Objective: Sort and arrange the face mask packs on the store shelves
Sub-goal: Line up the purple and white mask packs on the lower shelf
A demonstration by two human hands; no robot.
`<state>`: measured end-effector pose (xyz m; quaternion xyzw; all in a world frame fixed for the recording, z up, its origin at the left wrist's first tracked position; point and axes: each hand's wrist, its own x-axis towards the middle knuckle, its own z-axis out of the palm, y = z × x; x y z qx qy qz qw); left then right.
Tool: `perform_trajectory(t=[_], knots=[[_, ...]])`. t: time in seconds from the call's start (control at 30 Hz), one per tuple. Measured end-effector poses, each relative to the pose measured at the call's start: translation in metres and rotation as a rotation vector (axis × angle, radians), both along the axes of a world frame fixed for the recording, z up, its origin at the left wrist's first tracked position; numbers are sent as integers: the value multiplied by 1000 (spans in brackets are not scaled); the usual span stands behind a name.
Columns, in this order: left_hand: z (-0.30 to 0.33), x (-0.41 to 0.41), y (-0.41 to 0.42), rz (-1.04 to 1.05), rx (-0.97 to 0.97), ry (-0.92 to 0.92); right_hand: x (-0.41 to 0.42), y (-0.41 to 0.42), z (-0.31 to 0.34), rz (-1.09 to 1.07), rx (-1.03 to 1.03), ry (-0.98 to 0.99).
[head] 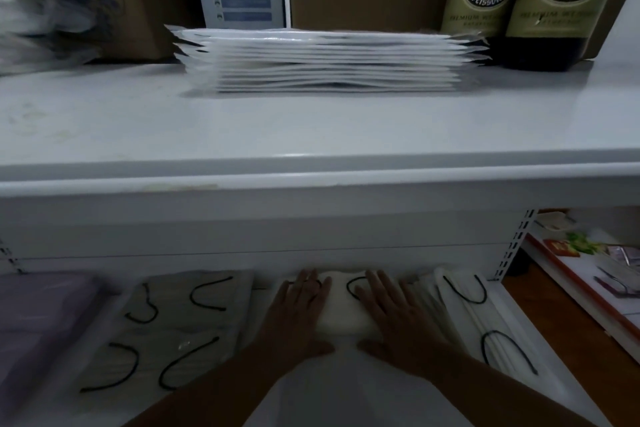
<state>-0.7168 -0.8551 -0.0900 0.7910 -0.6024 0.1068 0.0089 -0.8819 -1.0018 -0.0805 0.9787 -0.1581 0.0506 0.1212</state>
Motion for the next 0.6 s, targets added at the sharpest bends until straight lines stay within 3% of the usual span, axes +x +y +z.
perform_trajectory(t=[0.3,0.47,0.53,0.6], knots=[[-6,17,-5,-78,17,-38,6,-27,-16,-64,9,151],[1,11,-5,-37,-45,-47,4,-18,-11,-88,26,126],[7,3,-4,-46,-141,-16,-10,-15,-5,-87,75,-47],[14,-14,-5,-50,-274,206,-38,-27,7,-183,191,-278]])
